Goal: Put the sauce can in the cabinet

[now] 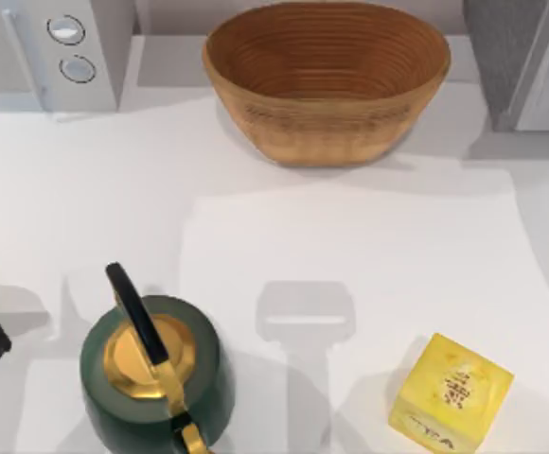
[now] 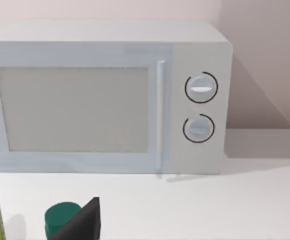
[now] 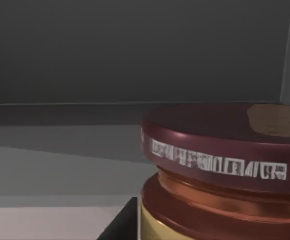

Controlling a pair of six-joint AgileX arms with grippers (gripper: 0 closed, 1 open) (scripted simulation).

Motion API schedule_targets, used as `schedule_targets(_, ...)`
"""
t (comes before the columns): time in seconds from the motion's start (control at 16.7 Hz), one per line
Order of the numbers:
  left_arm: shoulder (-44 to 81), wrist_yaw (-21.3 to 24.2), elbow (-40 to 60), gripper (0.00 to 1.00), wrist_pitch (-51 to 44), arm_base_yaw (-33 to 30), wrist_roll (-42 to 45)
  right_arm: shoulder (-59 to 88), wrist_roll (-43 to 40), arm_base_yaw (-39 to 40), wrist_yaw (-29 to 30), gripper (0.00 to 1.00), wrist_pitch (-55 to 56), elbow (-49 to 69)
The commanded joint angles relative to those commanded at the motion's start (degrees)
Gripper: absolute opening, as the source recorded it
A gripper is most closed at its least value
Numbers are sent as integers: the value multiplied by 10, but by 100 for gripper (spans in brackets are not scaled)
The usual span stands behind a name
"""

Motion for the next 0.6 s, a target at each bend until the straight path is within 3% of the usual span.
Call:
schedule_targets(0.3,0,0,0,100,0,0,0,130,-1,18,19,0,-51,172)
schedule_targets(0.6,0,0,0,100,0,0,0,172,-1,27,22,0,-72,214)
